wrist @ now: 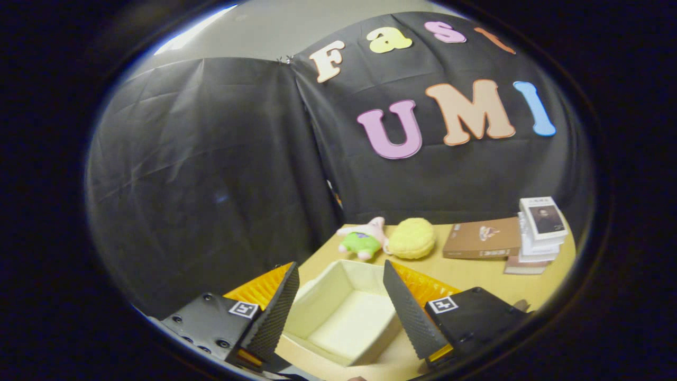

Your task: Open the storage box then place both shoes into the box .Put the left shoe in first, then the right shoe, with the right side of both shoes facing outward in a uniform manner.

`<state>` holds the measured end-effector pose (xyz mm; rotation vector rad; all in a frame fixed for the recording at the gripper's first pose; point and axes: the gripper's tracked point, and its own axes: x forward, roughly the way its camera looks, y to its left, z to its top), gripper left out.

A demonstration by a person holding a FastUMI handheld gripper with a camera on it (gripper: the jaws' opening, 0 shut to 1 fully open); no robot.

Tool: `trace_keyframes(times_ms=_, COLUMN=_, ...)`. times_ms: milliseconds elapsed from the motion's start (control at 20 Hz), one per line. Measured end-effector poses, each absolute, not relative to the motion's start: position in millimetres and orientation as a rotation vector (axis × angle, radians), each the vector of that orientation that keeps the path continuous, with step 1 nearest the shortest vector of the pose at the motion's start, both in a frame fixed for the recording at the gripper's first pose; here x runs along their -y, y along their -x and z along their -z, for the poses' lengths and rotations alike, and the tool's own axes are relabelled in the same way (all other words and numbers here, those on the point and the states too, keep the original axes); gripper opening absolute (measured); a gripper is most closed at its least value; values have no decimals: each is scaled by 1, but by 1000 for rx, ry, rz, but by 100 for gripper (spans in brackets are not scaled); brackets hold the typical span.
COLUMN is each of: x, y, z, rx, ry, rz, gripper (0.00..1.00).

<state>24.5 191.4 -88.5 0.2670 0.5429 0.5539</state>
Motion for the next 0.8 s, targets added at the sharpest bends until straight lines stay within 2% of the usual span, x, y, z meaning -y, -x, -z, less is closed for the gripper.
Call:
trace_keyframes(times_ms=350, x=-70, y=-15, z=145, rx=-583, ry=-42, rz=-411, gripper=100)
trace_keyframes(times_ms=800, x=-8, y=28, z=287, rx=-861, ry=59, rz=-413, gripper=100)
